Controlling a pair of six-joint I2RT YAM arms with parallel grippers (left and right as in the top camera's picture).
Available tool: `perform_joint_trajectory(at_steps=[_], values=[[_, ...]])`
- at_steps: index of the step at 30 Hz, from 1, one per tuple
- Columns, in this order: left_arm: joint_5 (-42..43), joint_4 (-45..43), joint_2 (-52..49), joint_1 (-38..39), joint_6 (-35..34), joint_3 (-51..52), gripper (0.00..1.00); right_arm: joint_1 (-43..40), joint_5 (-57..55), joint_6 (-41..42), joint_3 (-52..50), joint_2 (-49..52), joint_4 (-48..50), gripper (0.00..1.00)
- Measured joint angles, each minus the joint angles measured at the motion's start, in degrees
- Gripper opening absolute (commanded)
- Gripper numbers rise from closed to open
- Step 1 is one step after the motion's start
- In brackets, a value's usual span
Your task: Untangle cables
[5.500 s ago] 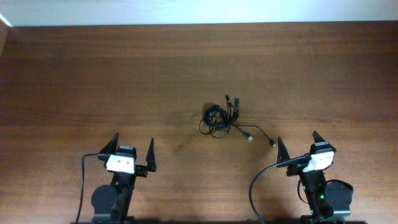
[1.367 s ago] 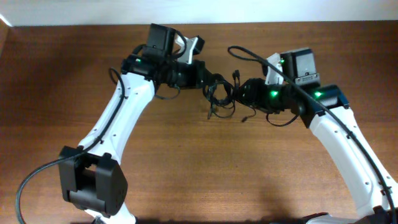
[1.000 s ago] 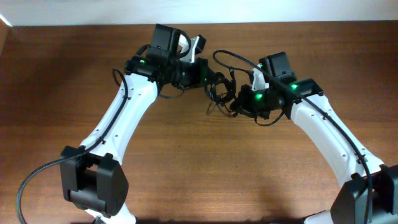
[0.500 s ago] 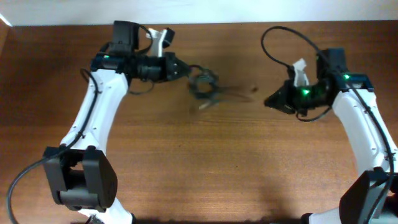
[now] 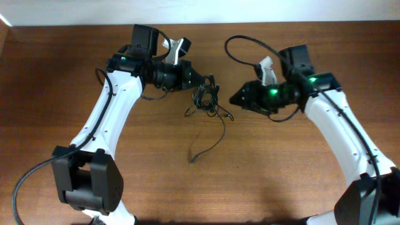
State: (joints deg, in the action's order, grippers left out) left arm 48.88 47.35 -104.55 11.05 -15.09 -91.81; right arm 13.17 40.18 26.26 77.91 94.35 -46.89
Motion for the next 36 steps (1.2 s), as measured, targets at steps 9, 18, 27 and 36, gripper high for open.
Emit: perform_joint_trajectory(at_steps=[9,18,27,36], values=[[5.18,0.02,0.00,-0.02,-4.61,-0.02,0.00,12.39,-14.93,25.09,0.09,0.00,9.70,0.41],[14.19,1.55,0.00,-0.02,-4.70,-0.02,0.00,12.39,-19.74,21.42,0.09,0.00,6.67,0.42],[14.05,2.93,0.00,0.00,8.68,-0.02,0.00,7.13,-22.12,3.67,0.76,-0.11,3.23,0.42],[11.69,-10.62,0.00,-0.02,-1.33,-0.02,0.00,3.34,-9.14,18.16,5.90,-1.29,8.35,0.41]])
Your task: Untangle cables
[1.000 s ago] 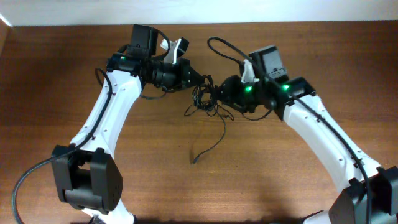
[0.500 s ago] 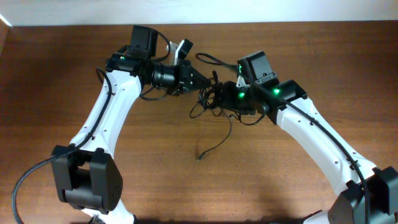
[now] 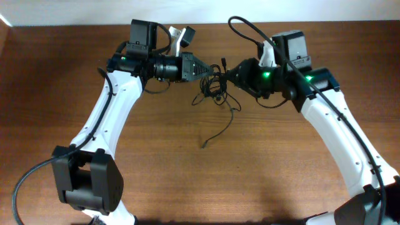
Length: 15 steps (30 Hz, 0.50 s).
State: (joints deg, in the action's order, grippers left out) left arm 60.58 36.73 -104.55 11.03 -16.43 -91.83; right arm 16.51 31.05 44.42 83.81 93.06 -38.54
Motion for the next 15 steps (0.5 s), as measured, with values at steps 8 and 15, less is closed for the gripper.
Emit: perform_joint_trajectory(at_steps=[8,15], values=[[1.20,-3.41,0.00,0.00,-12.07,0.00,0.00,5.14,-3.58,8.11,0.00,4.31,8.39,0.38],[3.17,-8.83,-0.02,-0.04,-20.09,0.02,0.00,5.73,-4.00,11.96,0.42,7.04,14.51,0.04]])
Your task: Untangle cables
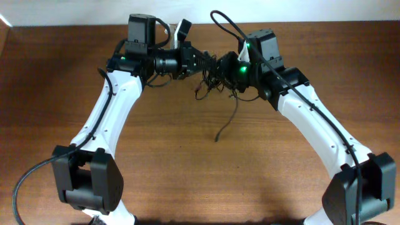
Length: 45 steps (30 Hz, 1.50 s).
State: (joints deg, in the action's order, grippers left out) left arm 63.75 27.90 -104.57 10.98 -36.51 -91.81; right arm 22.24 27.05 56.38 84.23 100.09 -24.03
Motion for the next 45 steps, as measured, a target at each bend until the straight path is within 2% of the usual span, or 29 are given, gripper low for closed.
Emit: perform_joint_trajectory(at_steps=[3,5,7,11,12,13,14,15,16,18,20,21,22,23,24,26,27,28,29,30,33,36,39,42,45], values=[[0.72,-1.79,0.00,-0.17,-0.68,0.04,0.00,-0.37,0.02,0.31,1.14,0.00,-2.84,0.04],[1.79,-6.43,-0.11,-1.97,-0.92,0.74,0.00,-2.08,1.01,-1.75,2.71,-0.07,-8.92,0.04],[6.08,-15.06,-0.37,-4.61,-1.46,1.31,0.00,-4.35,2.40,-6.27,3.63,-0.20,-16.22,0.04],[15.21,-38.12,-1.88,-5.16,-10.10,2.80,0.00,-5.57,3.76,-12.76,4.94,-1.95,-21.16,0.04],[18.38,-48.19,-2.03,-5.18,-14.38,3.34,0.00,-5.60,4.55,-13.46,4.66,-2.82,-20.79,0.04],[21.99,-62.14,-2.64,-5.46,-20.63,3.87,0.00,-5.64,5.64,-13.94,4.20,-3.65,-20.41,0.04],[24.63,-71.41,-2.84,-5.95,-25.46,4.17,0.00,-5.81,7.17,-14.23,3.13,-4.42,-19.96,0.04],[26.34,-79.71,-3.08,-7.58,-31.34,4.55,0.00,-5.90,10.54,-14.45,2.64,-4.94,-19.02,0.04],[26.34,-80.61,-3.08,-9.68,-35.63,4.63,0.00,-6.10,11.52,-14.62,2.64,-4.98,-18.86,0.04],[26.34,-75.34,-3.08,-11.32,-38.77,4.70,0.00,-7.96,14.45,-17.86,1.86,-4.48,-17.70,0.04],[26.32,-61.24,-2.78,-11.74,-35.34,4.50,0.00,-10.40,17.51,-24.02,-0.28,-3.21,-18.99,0.04],[23.15,-50.29,-1.64,-15.58,-29.59,2.75,0.00,-14.16,13.11,-27.36,-4.90,-1.38,-24.37,0.04],[19.58,-38.97,0.28,-19.61,-23.96,0.85,0.00,-17.35,9.66,-29.62,-7.80,2.56,-25.51,0.04],[13.05,-22.62,3.04,-22.53,-15.19,-0.72,0.00,-18.18,7.54,-31.08,-8.50,4.00,-26.23,0.04],[5.53,-8.70,4.13,-21.90,-7.50,-1.55,0.00,-18.21,7.39,-31.93,-8.44,3.28,-26.38,0.04],[-5.70,1.92,4.00,-20.24,3.34,-1.16,0.00,-18.43,7.41,-33.75,-8.33,1.60,-28.50,0.04],[-8.61,3.54,3.96,-19.58,6.67,-1.05,0.00,-18.40,7.37,-35.04,-8.26,1.31,-30.67,0.18],[-12.24,5.11,3.96,-18.36,10.99,-1.07,0.00,-18.08,7.23,-36.00,-8.26,1.31,-32.59,0.44],[-15.21,6.80,3.96,-16.74,13.90,-1.07,0.00,-17.53,7.28,-38.14,-8.11,1.31,-34.62,0.61],[-16.87,7.78,3.96,-15.15,15.76,-1.05,0.00,-16.87,7.13,-39.91,-7.45,1.31,-37.57,0.70],[-21.40,10.78,3.96,-7.10,23.65,-1.05,0.00,-17.29,4.72,-42.86,-0.50,1.07,-44.72,0.70],[-22.47,14.80,3.26,0.57,30.77,-1.05,0.00,-21.05,1.14,-41.68,5.33,0.87,-45.77,0.73],[-22.67,14.93,-4.17,5.27,32.96,-1.09,0.00,-28.20,-0.55,-41.33,5.57,0.87,-45.83,0.74],[-22.43,11.41,-13.20,10.27,36.48,-1.03,0.00,-29.11,-0.94,-41.79,5.57,0.87,-45.83,0.75],[-20.46,6.91,-15.89,14.19,37.24,-0.98,0.00,-29.11,-1.57,-41.90,5.57,0.87,-45.83,0.78]])
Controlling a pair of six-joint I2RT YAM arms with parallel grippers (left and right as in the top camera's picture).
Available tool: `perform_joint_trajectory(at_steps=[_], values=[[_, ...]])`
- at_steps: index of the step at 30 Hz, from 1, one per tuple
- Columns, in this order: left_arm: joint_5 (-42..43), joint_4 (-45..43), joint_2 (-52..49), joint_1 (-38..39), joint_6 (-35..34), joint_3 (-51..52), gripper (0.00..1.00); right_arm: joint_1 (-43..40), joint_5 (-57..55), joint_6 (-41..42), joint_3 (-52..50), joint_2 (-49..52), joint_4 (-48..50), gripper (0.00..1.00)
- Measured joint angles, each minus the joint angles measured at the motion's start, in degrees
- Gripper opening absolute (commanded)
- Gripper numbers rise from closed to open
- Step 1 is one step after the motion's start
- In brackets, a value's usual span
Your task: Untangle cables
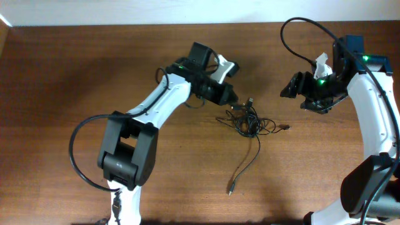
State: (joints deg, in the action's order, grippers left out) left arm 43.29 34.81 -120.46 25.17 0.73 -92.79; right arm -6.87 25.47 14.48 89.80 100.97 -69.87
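A tangled bundle of thin black cables [248, 121] lies on the brown table right of centre. One long tail [245, 165] runs down to a plug near the front, and a short end [285, 128] sticks out to the right. My left gripper [233, 100] reaches in from the left. Its tip is at the bundle's upper left edge and looks shut on a strand there. My right gripper [286, 87] hangs to the upper right, clear of the cables, with nothing in it; its jaws look open.
The wooden table [75, 75] runs to a white wall along the back edge. The left arm's base [122, 164] stands at the front left. The right arm's own black supply cable [300, 37] loops above it at the back right.
Both grippers were together at the bundle, raised near the back centre. Now the left gripper and bundle are further right and nearer, the bundle on the table. The right gripper is far right and empty.
At first the left gripper held the bundle at the back, with the right gripper apart on the right. The right gripper then stood at the bundle, and later both met over it. Now the right gripper is off it and the bundle lies looser, right of centre.
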Motion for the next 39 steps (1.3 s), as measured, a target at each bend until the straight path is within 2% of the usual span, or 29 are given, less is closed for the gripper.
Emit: perform_joint_trajectory(at_steps=[8,13,20,21,25,28,36,39], values=[[-2.91,-1.18,-4.48,5.79,0.28,0.04,0.00,0.00,-0.17,-0.11,0.00,0.00,-0.24,0.78],[-12.13,1.11,-5.44,7.56,-2.27,0.04,0.00,0.00,-0.17,-0.13,0.00,0.00,-0.39,0.78],[-15.54,3.08,-5.57,10.78,-2.03,0.04,0.00,0.00,-0.17,-0.11,0.00,0.00,-0.66,0.78],[-15.54,3.10,-5.62,10.78,-2.03,0.04,0.04,0.00,-0.17,-0.11,0.00,0.00,-0.63,0.78],[-9.88,2.49,-7.58,11.15,-2.01,0.04,0.33,0.00,-0.20,-0.17,0.00,0.00,-0.66,0.78],[-6.32,2.27,-9.14,11.50,-1.62,0.04,0.45,0.00,-0.17,-0.15,0.00,0.00,-0.68,0.78],[10.43,0.00,-9.40,10.32,-0.26,-1.29,0.45,0.15,-0.20,-3.32,0.00,0.00,-3.76,0.77],[13.38,-0.15,-9.40,10.27,-0.26,-3.91,0.45,1.36,-3.87,-4.37,-3.13,-0.02,-6.91,0.65]])
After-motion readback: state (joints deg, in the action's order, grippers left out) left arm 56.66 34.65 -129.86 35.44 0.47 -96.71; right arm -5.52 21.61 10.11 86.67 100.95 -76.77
